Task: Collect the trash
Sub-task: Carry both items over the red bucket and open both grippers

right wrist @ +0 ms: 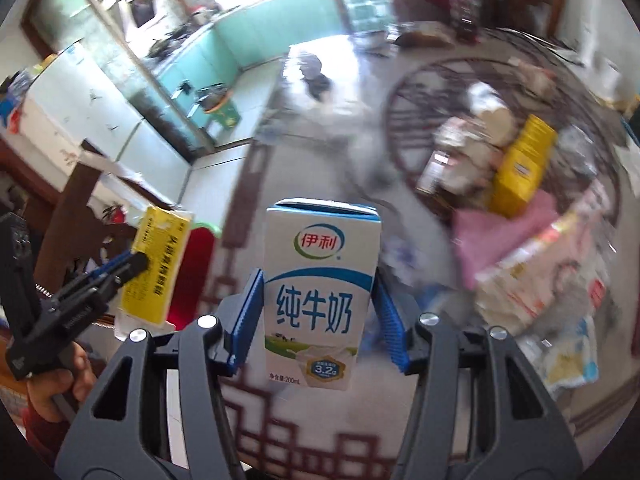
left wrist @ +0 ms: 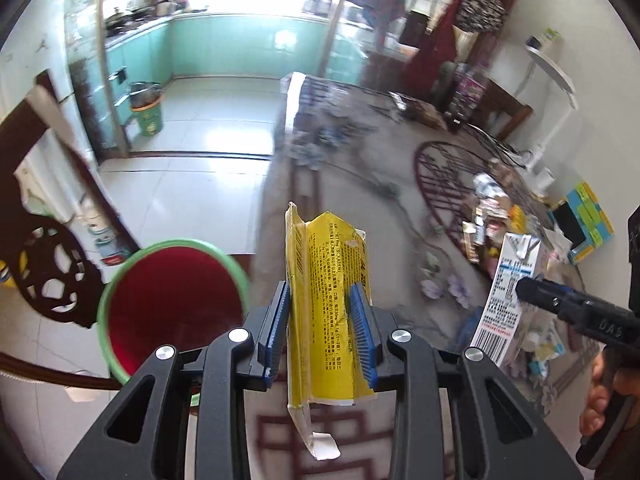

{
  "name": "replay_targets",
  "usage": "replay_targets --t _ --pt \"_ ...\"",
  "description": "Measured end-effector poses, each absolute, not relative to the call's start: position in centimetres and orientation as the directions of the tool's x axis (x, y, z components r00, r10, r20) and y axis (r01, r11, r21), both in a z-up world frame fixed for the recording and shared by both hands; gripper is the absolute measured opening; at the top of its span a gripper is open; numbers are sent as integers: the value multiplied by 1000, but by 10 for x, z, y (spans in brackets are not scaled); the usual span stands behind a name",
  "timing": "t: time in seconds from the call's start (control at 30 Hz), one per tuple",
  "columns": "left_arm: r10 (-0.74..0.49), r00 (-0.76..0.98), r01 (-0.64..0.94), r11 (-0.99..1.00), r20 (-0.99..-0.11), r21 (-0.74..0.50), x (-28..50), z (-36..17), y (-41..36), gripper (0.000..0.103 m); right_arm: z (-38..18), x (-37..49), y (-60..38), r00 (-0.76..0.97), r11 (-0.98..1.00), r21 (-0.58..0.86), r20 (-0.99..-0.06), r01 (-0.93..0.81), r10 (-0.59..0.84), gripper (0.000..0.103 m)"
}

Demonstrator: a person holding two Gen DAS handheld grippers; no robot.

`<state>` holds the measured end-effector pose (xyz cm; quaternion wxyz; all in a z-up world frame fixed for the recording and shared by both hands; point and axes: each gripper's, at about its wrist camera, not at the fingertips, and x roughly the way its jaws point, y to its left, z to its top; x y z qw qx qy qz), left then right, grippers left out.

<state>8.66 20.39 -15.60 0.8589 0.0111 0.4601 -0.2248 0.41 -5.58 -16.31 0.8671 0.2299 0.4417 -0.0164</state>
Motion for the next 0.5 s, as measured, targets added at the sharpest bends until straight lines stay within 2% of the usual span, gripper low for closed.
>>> replay_targets --t 0.17,0.37,0.43,0.47,0.5 --pt "-270 522 284 949 -809 -134 102 -163 257 29 -157 60 -5 608 900 432 -731 60 311 52" --pt "-176 544 163 981 -820 -103 127 -179 305 31 -162 116 54 577 862 505 -689 -50 438 53" --pt "-169 547 145 984 -820 -106 136 -183 313 47 -161 124 68 566 848 524 -678 -76 469 53" --pt "-171 548 139 984 -819 -112 138 -184 315 53 -162 130 75 556 841 533 -674 -91 487 57" --pt "-166 551 127 985 -818 -114 143 -185 319 65 -162 134 81 550 844 527 -679 -95 486 66"
